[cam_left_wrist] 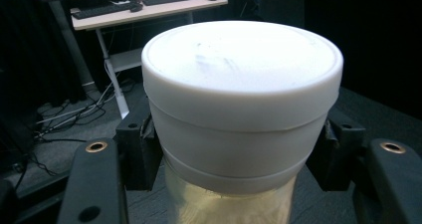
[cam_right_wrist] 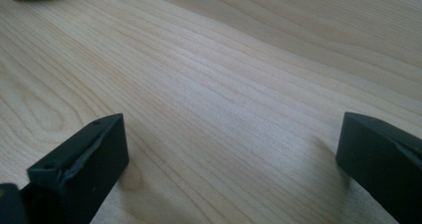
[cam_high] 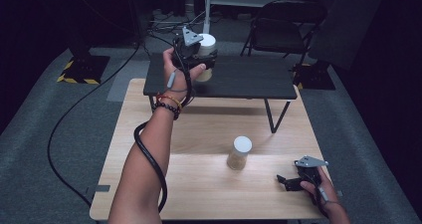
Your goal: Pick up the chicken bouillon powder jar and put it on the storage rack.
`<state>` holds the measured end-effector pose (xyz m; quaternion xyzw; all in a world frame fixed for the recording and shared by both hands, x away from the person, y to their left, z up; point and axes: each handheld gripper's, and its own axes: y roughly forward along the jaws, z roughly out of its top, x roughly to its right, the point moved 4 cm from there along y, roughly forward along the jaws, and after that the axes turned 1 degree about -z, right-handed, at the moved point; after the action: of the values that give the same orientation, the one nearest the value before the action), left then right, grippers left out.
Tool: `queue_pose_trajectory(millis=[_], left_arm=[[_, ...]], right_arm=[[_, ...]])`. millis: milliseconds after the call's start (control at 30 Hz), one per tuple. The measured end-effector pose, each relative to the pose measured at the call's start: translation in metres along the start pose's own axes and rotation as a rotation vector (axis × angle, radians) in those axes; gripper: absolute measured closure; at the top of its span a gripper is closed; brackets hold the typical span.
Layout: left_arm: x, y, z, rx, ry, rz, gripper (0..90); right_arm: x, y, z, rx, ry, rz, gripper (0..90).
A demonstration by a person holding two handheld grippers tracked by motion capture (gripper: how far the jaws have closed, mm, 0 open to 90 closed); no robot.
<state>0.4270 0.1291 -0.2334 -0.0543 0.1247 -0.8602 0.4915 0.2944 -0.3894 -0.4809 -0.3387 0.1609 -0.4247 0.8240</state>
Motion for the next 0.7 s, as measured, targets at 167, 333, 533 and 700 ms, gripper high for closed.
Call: queue_pose_trajectory(millis=[167, 333, 533, 700], left_arm=[[-0.002, 0.007, -0.003, -0.018, -0.004, 0.012, 34.4], [-0.004, 0.013, -0.009, -0.032, -0.01, 0.014, 34.4], [-0.007, 0.019, -0.015, -0.051, -0.016, 0.017, 34.3], [-0.006, 0.021, -0.02, -0.058, -0.011, 0.012, 34.2]], right_arm=[[0.0, 0.0, 0.0, 0.0, 0.0, 0.0, 0.0], [0.0, 0.0, 0.0, 0.0, 0.0, 0.0, 0.0], [0.0, 0.0, 0.0, 0.0, 0.0, 0.0, 0.0], [0.0, 0.0, 0.0, 0.0, 0.0, 0.0, 0.0]])
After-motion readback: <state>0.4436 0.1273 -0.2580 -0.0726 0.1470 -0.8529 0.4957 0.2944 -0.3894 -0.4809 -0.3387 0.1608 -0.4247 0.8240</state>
